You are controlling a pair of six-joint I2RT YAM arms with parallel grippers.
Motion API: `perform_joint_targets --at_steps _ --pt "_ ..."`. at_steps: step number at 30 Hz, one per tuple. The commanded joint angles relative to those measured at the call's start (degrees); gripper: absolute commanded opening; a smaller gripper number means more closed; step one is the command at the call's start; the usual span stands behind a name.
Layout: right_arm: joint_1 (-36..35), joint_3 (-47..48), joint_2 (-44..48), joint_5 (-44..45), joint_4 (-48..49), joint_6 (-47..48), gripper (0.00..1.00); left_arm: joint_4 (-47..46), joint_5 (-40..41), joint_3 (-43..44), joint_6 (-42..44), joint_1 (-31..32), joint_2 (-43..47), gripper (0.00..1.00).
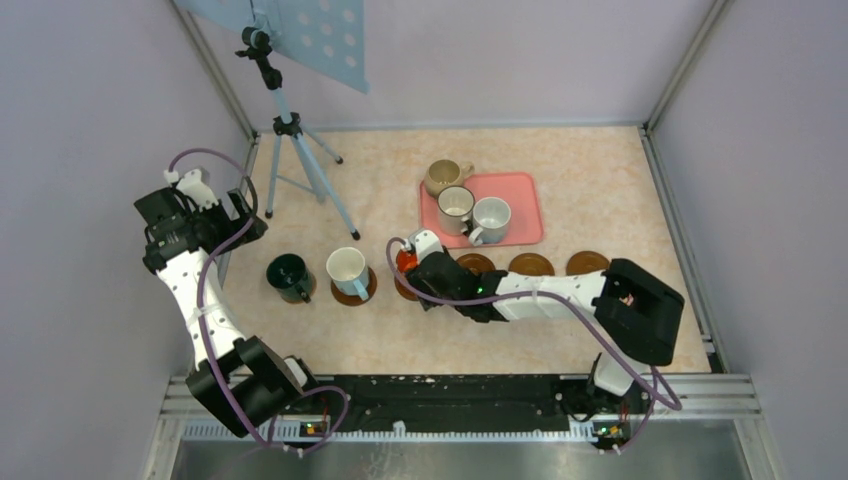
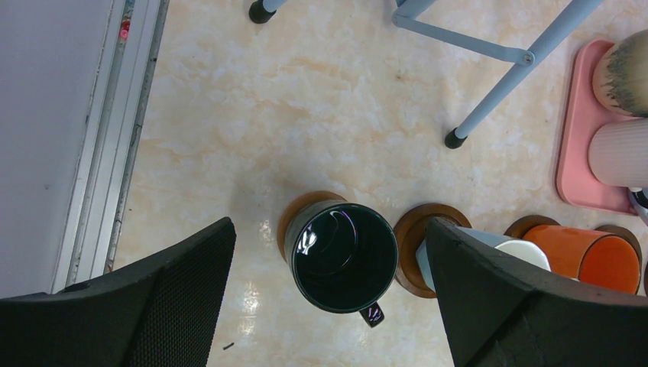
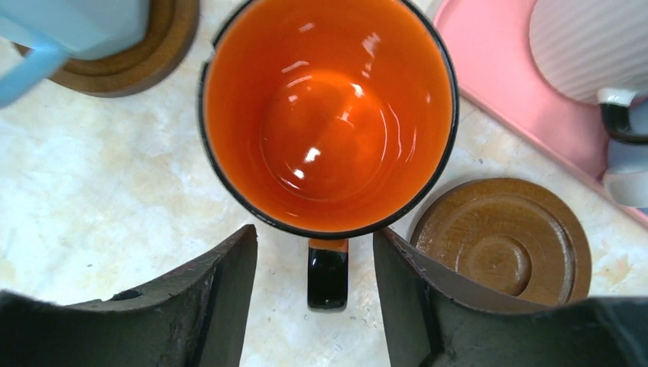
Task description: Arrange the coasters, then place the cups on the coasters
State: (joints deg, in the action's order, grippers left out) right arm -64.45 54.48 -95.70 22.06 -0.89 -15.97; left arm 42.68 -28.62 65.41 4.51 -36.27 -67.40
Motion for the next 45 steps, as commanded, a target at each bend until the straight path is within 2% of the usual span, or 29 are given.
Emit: perform_joint_targets --at_steps 1,6,9,14,19,28,37,45 --pt "0.2 0.5 8.3 -3.4 1.9 3.9 0.57 -0.9 -0.3 0.1 1.2 0.2 -0.2 0.99" --pt "6.2 0.3 14.2 -13.8 -1.9 5.2 0.58 -0.6 -1.0 0.1 1.9 0.2 -0.2 0.99" --pt "10.4 1.0 14.8 -16.6 -4.7 5.6 0.57 -0.6 -1.2 0.0 1.6 0.2 -0.2 0.99" --pt "12.3 1.5 12.9 -16.4 -7.0 6.9 0.42 -0.7 -1.7 0.3 0.7 0.3 -0.7 0.99" --pt "12.3 1.5 10.2 -16.3 -7.7 6.9 0.39 -0.8 -1.8 0.9 0.2 0.2 -0.9 0.99" --pt "11.8 2.0 5.6 -18.6 -7.4 6.8 0.42 -0.8 -0.9 0.1 0.6 0.3 0.2 0.99" --pt "10.0 2.6 5.0 -19.5 -7.5 7.0 0.51 -0.6 -0.7 -0.2 0.8 0.3 0.4 0.99" --pt "10.0 2.7 5.3 -18.5 -8.3 6.9 0.52 -0.7 -0.9 -0.3 0.7 0.3 0.2 0.99"
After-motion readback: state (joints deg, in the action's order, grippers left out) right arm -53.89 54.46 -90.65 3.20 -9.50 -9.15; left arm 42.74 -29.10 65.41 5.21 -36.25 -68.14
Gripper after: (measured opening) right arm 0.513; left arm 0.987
